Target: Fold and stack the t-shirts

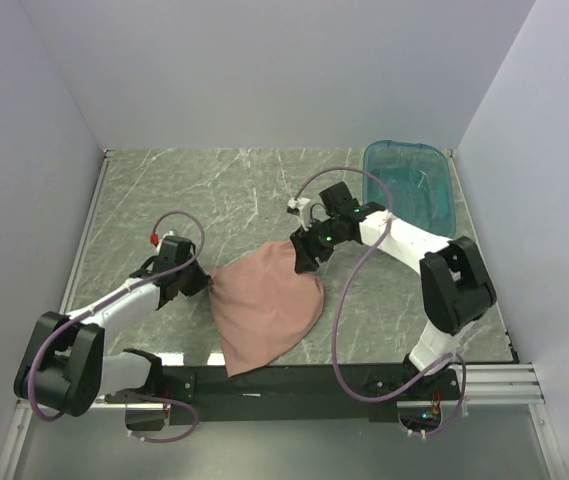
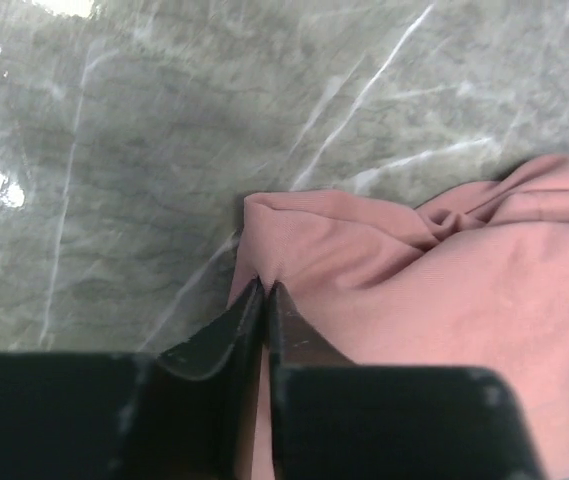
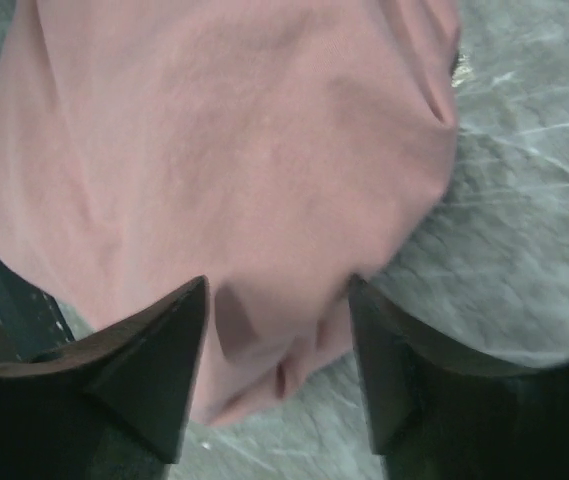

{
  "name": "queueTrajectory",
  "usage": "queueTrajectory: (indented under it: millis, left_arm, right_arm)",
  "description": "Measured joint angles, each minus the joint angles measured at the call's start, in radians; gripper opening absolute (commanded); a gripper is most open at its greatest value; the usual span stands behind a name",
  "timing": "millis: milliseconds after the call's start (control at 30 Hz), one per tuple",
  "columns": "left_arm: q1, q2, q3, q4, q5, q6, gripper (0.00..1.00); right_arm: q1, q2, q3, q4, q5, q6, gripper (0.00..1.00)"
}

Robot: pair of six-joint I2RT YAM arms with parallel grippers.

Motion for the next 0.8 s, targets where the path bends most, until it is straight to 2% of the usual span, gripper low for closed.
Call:
queueTrajectory:
  millis: [33,133,200,333,433,567,667,800]
  left_arm:
    - [0.0,-0.004,0.0,0.006,0.0,0.0,0.03]
    - [0.0,-0.03,-0.001,0.01,0.0,0.001,0.0]
    - [0.0,-0.067,-0.001,0.01,0.0,0.001,0.0]
    - [0.0,-0.165,0.007,-0.008,-0.006,0.015,0.0]
    - [0.0,-0.249,0.069,-0.05,-0.024,0.047,0.0]
    - [-0.001,-0.334,0.275,-0.055,-0.063,0.112,0.0]
    - [-0.001,-0.364,0.472,0.012,-0.072,0.169,0.0]
    - [-0.001,-0.402,0.655,0.111,-0.055,0.235,0.01]
  right_arm:
    - [0.009,0.014,0.005,0.005,0.005,0.006,0.58]
    - [0.034,0.044,0.01,0.009,0.011,0.033,0.27]
    - [0.045,0.058,0.026,-0.003,0.004,0.035,0.0]
    - [0.055,0.085,0.156,-0.094,-0.002,0.032,0.0]
    - [0.056,0.085,0.373,-0.204,-0.006,-0.005,0.0]
    - [0.057,0.093,0.794,-0.339,-0.017,-0.067,0.0]
    - [0.057,0.072,1.049,-0.342,-0.024,-0.082,0.0]
    - [0.056,-0.105,1.028,-0.281,-0.015,-0.08,0.0]
